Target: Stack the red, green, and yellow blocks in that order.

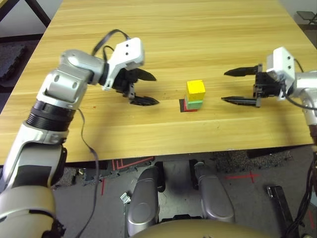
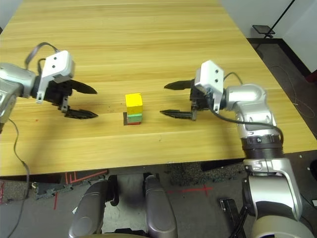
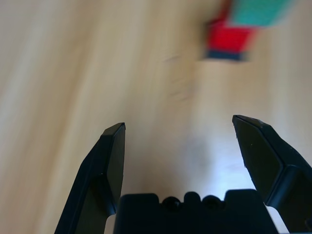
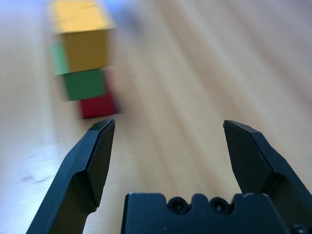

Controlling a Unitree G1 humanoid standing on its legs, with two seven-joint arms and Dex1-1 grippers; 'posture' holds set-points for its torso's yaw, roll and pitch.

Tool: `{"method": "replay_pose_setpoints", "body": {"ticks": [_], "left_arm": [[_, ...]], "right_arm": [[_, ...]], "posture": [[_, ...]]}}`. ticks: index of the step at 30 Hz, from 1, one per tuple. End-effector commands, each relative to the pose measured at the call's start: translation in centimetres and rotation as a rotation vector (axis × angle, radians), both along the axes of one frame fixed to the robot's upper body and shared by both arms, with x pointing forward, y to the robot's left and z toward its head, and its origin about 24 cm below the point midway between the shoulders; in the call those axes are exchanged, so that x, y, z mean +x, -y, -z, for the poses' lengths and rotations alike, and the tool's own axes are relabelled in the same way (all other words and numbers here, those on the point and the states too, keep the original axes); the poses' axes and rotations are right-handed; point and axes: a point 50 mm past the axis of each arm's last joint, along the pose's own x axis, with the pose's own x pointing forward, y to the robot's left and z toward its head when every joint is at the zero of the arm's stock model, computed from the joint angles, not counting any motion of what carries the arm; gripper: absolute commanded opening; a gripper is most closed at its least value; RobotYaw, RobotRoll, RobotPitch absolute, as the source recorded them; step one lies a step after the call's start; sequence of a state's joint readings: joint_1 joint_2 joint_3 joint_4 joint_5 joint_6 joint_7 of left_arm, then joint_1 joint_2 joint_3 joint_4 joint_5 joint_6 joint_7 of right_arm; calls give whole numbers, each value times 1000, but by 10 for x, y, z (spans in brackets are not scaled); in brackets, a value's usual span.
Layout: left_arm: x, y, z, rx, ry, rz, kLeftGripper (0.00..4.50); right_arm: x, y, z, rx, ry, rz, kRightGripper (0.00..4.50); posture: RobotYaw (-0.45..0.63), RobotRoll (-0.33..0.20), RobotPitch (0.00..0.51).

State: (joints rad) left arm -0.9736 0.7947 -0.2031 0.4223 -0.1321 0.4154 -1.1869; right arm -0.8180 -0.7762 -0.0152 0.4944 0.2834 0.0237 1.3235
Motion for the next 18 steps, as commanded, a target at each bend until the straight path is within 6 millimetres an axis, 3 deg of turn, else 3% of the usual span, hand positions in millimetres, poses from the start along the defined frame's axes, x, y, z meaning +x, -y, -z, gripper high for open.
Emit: {"method": "replay_pose_setpoints", "body": {"ticks": [1, 6, 10, 13, 18], "left_arm": [[22, -29, -10, -127, 181, -357, 4481], [23, -53, -5, -337, 431, -727, 4481], [-1, -68, 15, -353, 669, -986, 4481], [-21, -76, 32, -341, 715, -1125, 4481], [-37, -82, 54, -306, 696, -1221, 4481]], "right_arm": [[11, 17, -6, 74, 66, 155, 4500], [30, 36, -9, 167, 233, 506, 4500], [36, 64, -13, 299, 375, 871, 4500], [30, 82, -8, 346, 429, 1020, 4500], [17, 101, 20, 395, 424, 1167, 4500]], "posture": [[190, 73, 246], [198, 72, 259], [200, 80, 270], [199, 87, 279], [198, 92, 290]]}}
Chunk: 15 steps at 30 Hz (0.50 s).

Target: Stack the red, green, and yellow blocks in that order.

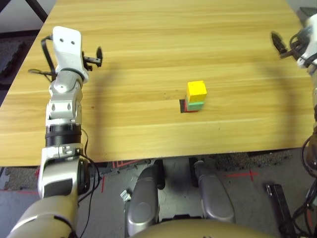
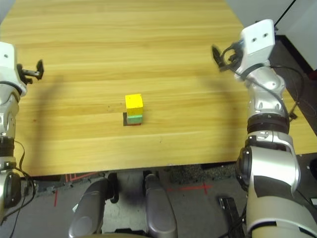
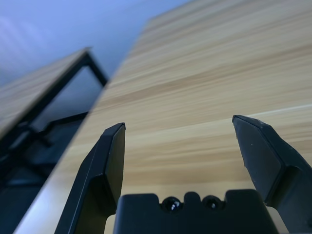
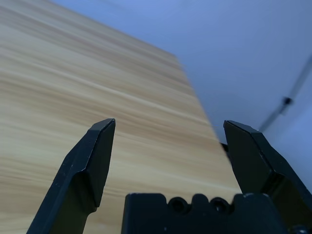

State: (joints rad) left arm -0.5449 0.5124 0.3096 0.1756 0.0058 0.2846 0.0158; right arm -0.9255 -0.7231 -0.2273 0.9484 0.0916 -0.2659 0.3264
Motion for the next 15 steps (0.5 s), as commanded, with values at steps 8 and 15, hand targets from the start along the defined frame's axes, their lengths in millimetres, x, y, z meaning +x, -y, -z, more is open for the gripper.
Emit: {"method": "replay_pose_setpoints", "body": {"ticks": [8, 15], "left_arm": [[-13, 8, 20, -8, -64, -36, 4481], [-14, 20, 32, -28, -82, -30, 4481]], "right_arm": [[-41, 32, 57, 118, -23, 180, 4500], [-59, 41, 59, 140, -16, 217, 4500]], "posture": [[156, 97, 315], [115, 76, 324]]}}
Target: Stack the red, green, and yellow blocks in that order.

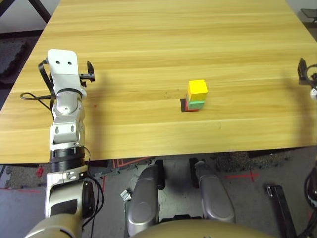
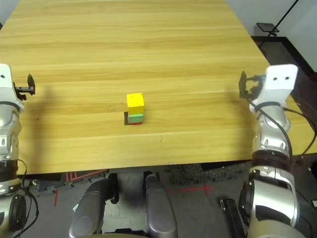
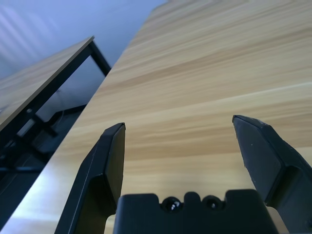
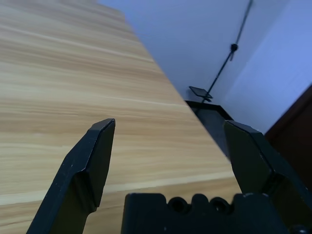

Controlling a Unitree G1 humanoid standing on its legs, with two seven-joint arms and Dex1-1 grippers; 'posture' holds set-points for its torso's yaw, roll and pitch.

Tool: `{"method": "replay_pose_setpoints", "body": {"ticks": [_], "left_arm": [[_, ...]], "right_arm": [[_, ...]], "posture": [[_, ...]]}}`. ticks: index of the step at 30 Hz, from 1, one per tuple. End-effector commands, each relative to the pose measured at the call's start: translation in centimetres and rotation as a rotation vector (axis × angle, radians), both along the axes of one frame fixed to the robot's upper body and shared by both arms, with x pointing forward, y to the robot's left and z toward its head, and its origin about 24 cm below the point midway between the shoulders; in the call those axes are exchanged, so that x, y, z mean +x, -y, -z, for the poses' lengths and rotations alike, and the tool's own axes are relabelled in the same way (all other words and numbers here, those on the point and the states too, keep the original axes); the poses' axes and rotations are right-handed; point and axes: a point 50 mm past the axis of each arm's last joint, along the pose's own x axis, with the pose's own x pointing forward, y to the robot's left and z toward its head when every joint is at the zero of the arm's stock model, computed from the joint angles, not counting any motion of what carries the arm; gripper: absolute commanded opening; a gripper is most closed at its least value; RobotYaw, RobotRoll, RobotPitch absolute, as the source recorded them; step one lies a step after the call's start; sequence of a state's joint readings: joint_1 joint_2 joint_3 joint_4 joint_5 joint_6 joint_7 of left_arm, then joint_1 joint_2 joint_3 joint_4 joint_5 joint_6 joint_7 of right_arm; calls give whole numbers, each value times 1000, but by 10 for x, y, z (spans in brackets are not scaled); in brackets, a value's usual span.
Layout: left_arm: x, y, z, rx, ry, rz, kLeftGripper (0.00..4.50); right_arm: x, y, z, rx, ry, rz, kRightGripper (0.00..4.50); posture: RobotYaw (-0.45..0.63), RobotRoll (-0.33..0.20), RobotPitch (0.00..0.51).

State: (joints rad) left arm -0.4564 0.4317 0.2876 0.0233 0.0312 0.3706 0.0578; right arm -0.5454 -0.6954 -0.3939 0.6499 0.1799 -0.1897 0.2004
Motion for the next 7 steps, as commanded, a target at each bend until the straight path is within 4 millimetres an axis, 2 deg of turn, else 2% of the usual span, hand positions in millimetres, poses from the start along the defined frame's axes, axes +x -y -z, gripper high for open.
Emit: {"method": "replay_pose_setpoints", "body": {"ticks": [1, 7], "left_arm": [[-4, 2, 16, -12, -50, -22, 4481], [-1, 6, 15, -24, -41, -7, 4481]], "right_arm": [[-7, 5, 2, 23, -4, 22, 4500], [-4, 4, -8, 23, 7, 16, 4500]], "posture": [[113, 74, 322], [122, 69, 305]]}}
